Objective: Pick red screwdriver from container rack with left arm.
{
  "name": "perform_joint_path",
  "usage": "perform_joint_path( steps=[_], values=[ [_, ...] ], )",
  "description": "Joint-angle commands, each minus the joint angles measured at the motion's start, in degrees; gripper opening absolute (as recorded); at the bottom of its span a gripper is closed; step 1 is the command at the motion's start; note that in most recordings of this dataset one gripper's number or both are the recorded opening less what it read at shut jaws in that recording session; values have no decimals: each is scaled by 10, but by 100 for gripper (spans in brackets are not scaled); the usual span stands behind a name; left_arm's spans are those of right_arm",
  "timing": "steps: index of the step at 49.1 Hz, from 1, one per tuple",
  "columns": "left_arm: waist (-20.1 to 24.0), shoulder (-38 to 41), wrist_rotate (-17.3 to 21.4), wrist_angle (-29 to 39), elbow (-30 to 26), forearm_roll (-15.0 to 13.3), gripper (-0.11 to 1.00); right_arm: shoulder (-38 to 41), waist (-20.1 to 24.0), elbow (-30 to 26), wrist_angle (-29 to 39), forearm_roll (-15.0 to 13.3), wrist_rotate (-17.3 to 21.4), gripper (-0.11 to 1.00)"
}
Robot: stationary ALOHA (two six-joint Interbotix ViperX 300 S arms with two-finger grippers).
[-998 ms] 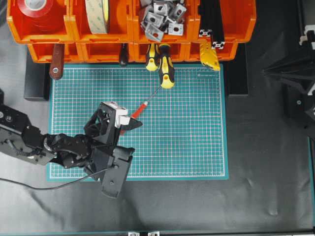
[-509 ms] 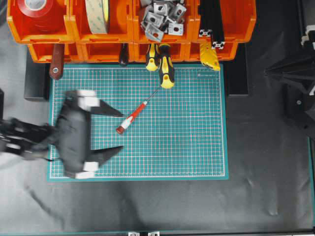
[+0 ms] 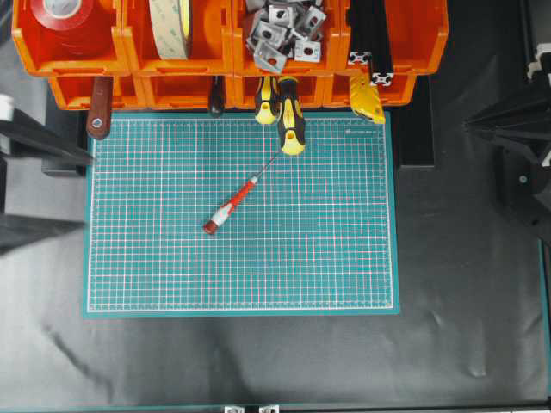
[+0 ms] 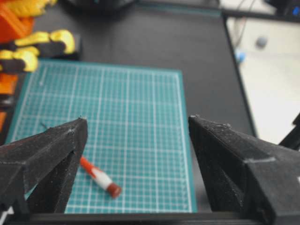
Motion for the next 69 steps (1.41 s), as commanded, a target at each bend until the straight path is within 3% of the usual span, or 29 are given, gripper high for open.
perform_joint_path(
  steps=[1, 17, 69],
  values=[
    [2, -45, 1, -1, 12, 3, 84, 5, -1, -17, -3, -1, -1, 0],
    [23, -134, 1, 7, 49, 3, 84, 7, -1, -15, -5, -1, -1, 0],
    [26, -141, -1, 7, 66, 2, 83, 8, -2, -7, -10, -1, 1, 0]
  ],
)
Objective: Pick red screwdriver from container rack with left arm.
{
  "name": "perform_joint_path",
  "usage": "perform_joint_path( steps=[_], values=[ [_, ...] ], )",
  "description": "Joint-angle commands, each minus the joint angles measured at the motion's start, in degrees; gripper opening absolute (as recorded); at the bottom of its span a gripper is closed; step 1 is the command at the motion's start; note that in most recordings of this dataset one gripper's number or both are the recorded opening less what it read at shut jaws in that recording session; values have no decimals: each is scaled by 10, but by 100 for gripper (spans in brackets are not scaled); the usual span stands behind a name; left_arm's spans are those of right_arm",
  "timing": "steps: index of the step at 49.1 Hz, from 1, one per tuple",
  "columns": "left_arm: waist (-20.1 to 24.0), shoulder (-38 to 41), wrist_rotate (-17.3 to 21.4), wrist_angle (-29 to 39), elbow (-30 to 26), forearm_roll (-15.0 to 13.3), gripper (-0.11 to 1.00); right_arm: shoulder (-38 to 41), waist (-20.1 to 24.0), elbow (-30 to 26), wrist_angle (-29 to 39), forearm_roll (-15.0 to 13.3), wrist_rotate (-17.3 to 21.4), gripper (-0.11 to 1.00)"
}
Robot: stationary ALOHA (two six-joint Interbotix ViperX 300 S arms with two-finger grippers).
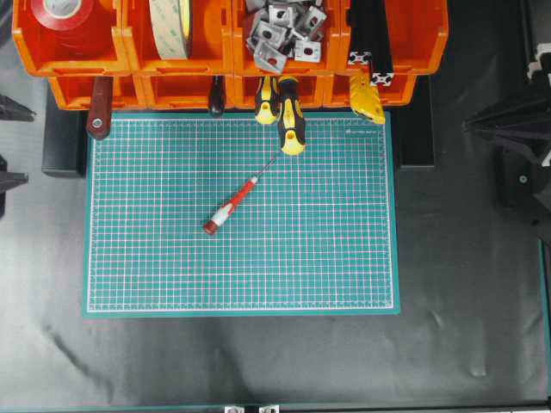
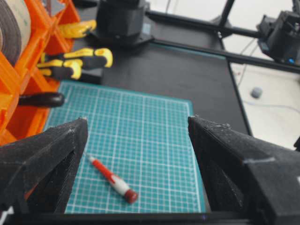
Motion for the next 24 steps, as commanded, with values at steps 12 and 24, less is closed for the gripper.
perform_joint_path(
  steps=[12, 24],
  values=[
    [4, 1, -1, -2, -6, 3, 83, 8, 0, -4, -9, 0, 0, 0],
    [11, 0, -1, -1, -2, 2, 83, 8, -7, 4, -25, 0, 4, 0]
  ],
)
